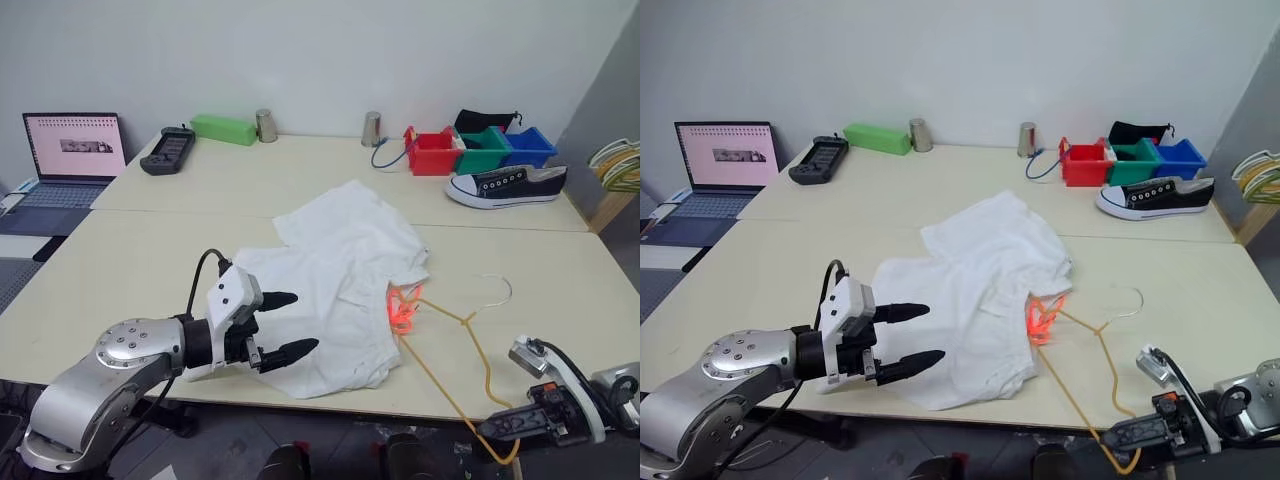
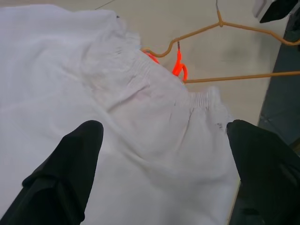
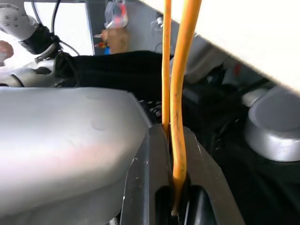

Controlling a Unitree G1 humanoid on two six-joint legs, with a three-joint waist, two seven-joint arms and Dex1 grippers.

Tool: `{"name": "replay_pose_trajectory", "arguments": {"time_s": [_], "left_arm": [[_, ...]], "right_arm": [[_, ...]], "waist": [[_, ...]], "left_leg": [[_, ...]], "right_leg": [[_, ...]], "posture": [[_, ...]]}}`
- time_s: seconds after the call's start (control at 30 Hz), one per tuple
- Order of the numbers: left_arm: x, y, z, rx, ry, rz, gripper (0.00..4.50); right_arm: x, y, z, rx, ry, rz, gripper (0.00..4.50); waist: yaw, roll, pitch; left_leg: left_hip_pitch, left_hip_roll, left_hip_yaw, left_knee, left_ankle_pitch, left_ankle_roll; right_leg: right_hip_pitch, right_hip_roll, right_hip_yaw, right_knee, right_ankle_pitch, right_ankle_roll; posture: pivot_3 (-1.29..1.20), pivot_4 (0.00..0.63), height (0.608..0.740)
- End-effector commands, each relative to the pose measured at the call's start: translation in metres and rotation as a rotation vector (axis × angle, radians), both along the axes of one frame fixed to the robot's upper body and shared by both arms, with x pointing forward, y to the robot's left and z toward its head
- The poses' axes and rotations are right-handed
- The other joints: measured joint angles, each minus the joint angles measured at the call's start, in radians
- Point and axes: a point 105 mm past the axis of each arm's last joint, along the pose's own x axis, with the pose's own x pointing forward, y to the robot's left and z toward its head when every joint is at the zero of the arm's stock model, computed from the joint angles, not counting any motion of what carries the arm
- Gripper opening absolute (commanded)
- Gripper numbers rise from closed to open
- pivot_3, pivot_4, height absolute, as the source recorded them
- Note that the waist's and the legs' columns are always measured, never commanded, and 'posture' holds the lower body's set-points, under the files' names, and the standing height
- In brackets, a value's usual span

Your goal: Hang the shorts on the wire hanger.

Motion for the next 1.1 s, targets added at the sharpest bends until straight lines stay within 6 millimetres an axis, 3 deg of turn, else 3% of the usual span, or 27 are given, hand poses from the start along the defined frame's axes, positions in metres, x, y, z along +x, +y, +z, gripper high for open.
{"name": "replay_pose_trajectory", "arguments": {"time_s": [0.03, 0.2, 0.4, 0.57, 0.73, 0.97, 1.1], "left_arm": [[0.000, 0.001, 0.008, 0.009, -0.049, -0.005, 4.46], [0.000, -0.001, 0.006, 0.008, -0.051, -0.005, 4.46], [0.003, -0.002, 0.007, 0.014, -0.063, -0.009, 4.46], [0.004, 0.000, 0.007, 0.028, -0.070, -0.018, 4.46], [0.006, -0.003, 0.008, 0.024, -0.079, -0.027, 4.46], [0.006, -0.006, 0.008, 0.020, -0.081, -0.041, 4.46], [0.008, -0.007, 0.008, 0.016, -0.082, -0.046, 4.46]], "right_arm": [[-0.008, 0.000, 0.008, 0.025, 0.013, -0.001, 0.00], [-0.007, 0.000, 0.003, 0.073, 0.041, -0.092, 0.00], [0.014, 0.023, -0.006, 0.213, 0.015, -0.218, 0.00], [0.019, 0.037, -0.010, 0.222, 0.017, -0.332, 0.00], [0.045, 0.039, -0.022, 0.199, -0.025, -0.512, 0.00], [0.067, 0.044, -0.013, 0.223, -0.107, -0.579, 0.00], [0.080, 0.037, -0.006, 0.212, -0.140, -0.586, 0.00]], "waist": [[0.005, 0.000, 0.000], [0.005, 0.000, 0.000], [0.006, 0.000, 0.000], [0.011, 0.002, 0.001], [0.013, 0.002, 0.000], [0.014, 0.004, 0.000], [0.009, 0.005, -0.001]], "left_leg": [[0.000, 0.000, 0.000, 0.000, 0.000, 0.000], [0.000, 0.000, 0.001, 0.000, 0.000, 0.000], [0.000, 0.002, 0.000, 0.001, 0.000, 0.000], [0.000, 0.002, 0.000, 0.001, 0.000, 0.000], [0.000, 0.002, 0.000, 0.001, 0.000, 0.000], [0.000, 0.006, 0.001, 0.001, 0.000, 0.000], [0.000, 0.013, 0.003, 0.002, 0.000, 0.000]], "right_leg": [[0.000, 0.000, 0.000, 0.000, 0.000, 0.000], [0.001, 0.000, 0.000, 0.000, 0.000, 0.000], [0.001, 0.003, 0.000, 0.000, 0.000, -0.001], [0.002, 0.003, 0.001, 0.000, 0.000, -0.001], [0.002, 0.003, 0.001, 0.000, 0.000, -0.001], [0.001, 0.007, 0.002, 0.000, 0.001, -0.001], [0.000, 0.014, 0.003, -0.001, 0.003, -0.005]], "posture": [[-0.24, 0.093, 0.740], [-0.24, 0.090, 0.740], [-0.23, 0.084, 0.740], [-0.23, 0.081, 0.740], [-0.24, 0.069, 0.740], [-0.25, 0.061, 0.740], [-0.25, 0.059, 0.740]]}}
